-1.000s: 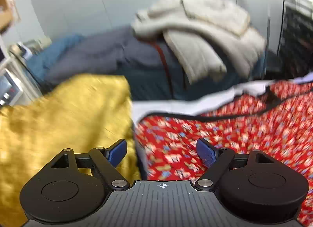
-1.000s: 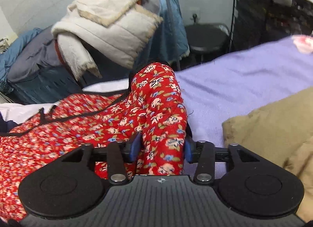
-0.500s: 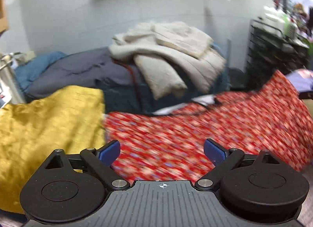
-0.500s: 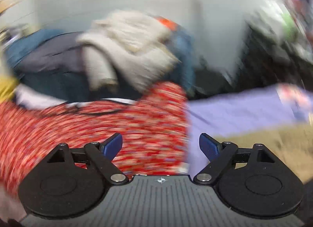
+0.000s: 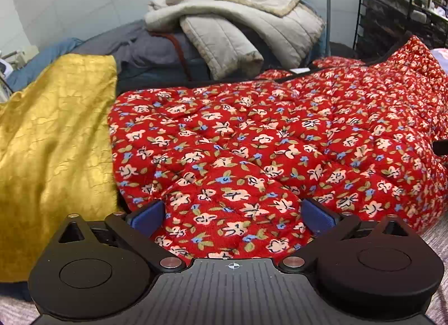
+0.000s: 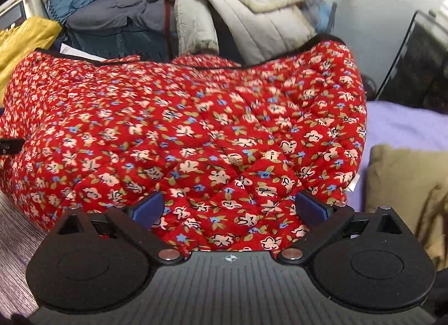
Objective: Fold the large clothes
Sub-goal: 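Press the folded jacket flat with both grippers open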
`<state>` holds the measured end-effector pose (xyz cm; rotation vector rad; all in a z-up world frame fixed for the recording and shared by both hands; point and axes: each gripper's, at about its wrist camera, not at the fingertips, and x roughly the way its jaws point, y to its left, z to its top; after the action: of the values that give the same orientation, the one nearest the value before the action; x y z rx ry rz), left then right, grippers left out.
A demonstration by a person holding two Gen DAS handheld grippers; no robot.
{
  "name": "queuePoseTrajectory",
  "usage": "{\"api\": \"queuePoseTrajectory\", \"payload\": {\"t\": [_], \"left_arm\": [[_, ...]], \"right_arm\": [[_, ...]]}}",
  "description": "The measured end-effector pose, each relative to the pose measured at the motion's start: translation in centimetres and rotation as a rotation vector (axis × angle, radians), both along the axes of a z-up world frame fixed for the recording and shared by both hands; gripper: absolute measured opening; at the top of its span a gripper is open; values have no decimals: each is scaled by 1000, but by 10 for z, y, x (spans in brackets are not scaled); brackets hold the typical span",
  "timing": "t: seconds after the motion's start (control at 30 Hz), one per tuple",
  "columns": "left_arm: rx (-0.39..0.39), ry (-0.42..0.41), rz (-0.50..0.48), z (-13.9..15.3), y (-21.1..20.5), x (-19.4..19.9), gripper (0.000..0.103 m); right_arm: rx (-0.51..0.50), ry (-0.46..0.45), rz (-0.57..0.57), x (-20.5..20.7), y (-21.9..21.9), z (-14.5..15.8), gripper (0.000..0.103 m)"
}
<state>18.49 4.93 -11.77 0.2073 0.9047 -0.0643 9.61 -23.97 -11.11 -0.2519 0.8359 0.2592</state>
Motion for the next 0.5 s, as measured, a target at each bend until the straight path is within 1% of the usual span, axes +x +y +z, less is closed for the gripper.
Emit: {"api": "queuePoseTrajectory", "payload": {"t": [0.07, 0.17, 0.37, 0.5], "left_arm": [[11, 2, -17, -4, -2, 3, 103], [11, -1, -22, -6, -1, 6, 103], [-12, -16, -20, -10, 3, 8, 103], [-1, -19, -13, -9, 1, 6, 103]], "right_arm": [[-16, 34, 12, 10, 3, -8, 102], [-14, 67, 16, 24, 6, -18, 103], [4, 83, 26, 44, 5, -21, 103], [5, 84, 19, 46, 1, -25, 103]]}}
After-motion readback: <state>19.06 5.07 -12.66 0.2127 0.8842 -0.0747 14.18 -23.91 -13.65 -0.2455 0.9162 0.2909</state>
